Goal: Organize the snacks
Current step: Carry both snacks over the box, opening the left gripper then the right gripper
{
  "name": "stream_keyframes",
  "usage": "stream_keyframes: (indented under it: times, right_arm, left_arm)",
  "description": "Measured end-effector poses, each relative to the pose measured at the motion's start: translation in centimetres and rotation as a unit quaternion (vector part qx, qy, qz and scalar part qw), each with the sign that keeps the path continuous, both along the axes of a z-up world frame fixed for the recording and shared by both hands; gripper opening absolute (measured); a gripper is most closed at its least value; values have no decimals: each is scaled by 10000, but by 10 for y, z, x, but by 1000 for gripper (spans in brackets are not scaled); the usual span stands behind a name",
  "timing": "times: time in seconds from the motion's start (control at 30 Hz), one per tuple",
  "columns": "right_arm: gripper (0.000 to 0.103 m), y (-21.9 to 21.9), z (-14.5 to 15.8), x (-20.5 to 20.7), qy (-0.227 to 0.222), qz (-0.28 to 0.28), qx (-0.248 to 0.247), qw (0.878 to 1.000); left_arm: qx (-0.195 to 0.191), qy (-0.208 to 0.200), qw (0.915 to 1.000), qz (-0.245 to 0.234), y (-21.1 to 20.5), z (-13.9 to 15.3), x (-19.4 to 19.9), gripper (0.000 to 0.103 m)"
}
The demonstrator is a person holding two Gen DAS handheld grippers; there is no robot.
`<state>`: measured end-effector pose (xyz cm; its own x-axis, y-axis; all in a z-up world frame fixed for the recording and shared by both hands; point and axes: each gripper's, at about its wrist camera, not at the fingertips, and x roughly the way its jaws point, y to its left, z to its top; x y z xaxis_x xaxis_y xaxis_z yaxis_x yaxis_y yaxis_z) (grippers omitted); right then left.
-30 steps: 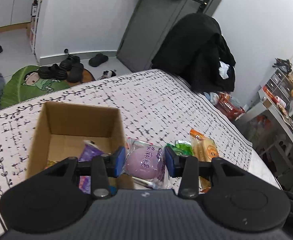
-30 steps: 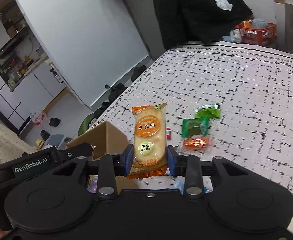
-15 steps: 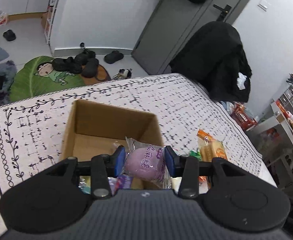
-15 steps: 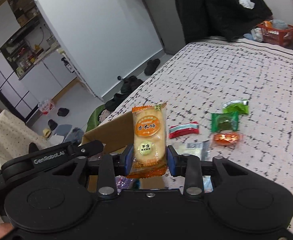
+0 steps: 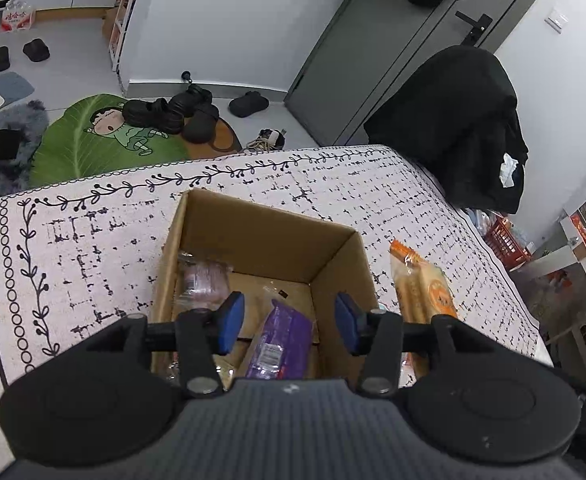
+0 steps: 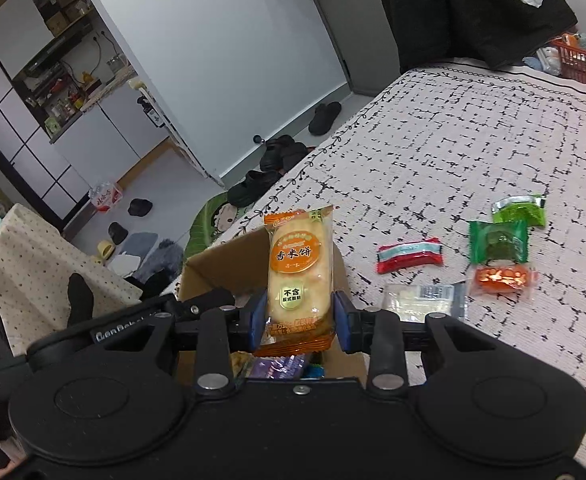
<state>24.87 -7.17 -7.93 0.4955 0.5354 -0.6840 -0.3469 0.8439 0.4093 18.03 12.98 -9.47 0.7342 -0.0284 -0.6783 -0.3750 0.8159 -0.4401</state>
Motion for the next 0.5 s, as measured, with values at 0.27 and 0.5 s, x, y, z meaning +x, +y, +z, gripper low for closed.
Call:
stream_keyframes:
  times: [0.27,0.5]
  right_arm:
    - [35,7,15,8,-96,47,193,9998]
    - [35,19,32,9,-202,102,258,9994]
  left_arm:
    - [0,99,9999,113,3,3,-6,57]
    - [-45,30,10000,51,5,8,-13,65]
